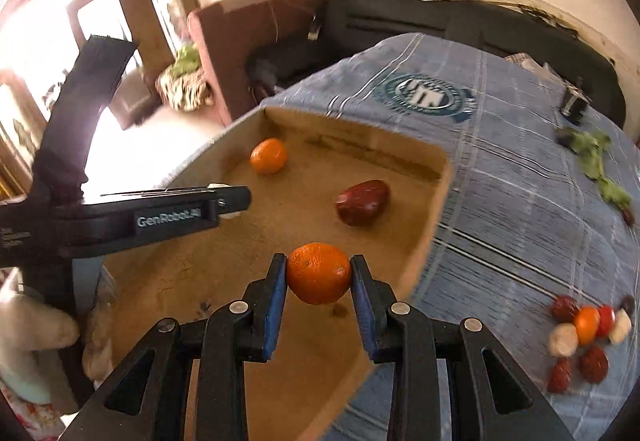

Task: Organize fruits
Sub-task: 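Carry the cake and mandarin into the cardboard tray and open both tools, then withdraw both open tools from the tray back toward the remaining fruits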

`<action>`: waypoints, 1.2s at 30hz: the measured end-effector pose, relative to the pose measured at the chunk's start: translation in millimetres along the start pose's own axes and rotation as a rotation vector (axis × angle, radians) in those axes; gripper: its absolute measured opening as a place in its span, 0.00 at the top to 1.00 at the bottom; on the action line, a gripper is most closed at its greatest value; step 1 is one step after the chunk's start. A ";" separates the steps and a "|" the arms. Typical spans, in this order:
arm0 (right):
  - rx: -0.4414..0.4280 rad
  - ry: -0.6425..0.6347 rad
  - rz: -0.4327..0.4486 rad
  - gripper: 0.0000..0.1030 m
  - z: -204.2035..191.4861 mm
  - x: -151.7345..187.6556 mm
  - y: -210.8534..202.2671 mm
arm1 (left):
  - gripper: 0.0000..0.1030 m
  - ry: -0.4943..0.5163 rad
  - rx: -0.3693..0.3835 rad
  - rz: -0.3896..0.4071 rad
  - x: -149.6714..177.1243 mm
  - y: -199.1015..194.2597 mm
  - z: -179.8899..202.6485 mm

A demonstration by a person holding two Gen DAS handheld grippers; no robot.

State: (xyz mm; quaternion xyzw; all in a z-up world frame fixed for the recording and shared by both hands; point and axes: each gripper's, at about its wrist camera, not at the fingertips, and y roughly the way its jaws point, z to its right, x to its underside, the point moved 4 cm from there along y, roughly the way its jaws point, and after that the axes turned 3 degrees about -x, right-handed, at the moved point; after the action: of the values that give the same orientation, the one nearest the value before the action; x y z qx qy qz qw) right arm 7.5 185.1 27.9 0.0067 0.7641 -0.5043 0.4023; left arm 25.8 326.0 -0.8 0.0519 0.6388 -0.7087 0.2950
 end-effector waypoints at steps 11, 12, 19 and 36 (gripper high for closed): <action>0.050 -0.066 -0.050 0.66 -8.4 -1.4 29.2 | 0.65 -0.037 0.037 0.010 -8.0 3.3 -5.6; 0.051 -0.070 -0.050 0.65 -9.2 -2.0 30.1 | 0.65 -0.052 0.054 0.011 -8.0 2.4 -7.2; 0.030 -0.059 0.015 0.44 -9.0 -7.1 8.5 | 0.55 -0.093 0.083 0.057 -8.8 -18.8 -9.7; 0.025 0.144 0.213 0.30 47.7 33.8 -97.9 | 0.25 -0.045 0.162 0.254 32.1 -113.6 50.9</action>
State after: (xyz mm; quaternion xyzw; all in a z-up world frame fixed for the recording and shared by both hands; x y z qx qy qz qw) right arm -27.1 86.7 73.8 0.1292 0.7795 -0.4664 0.3976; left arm -40.1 268.2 93.2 0.1398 0.5612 -0.7158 0.3913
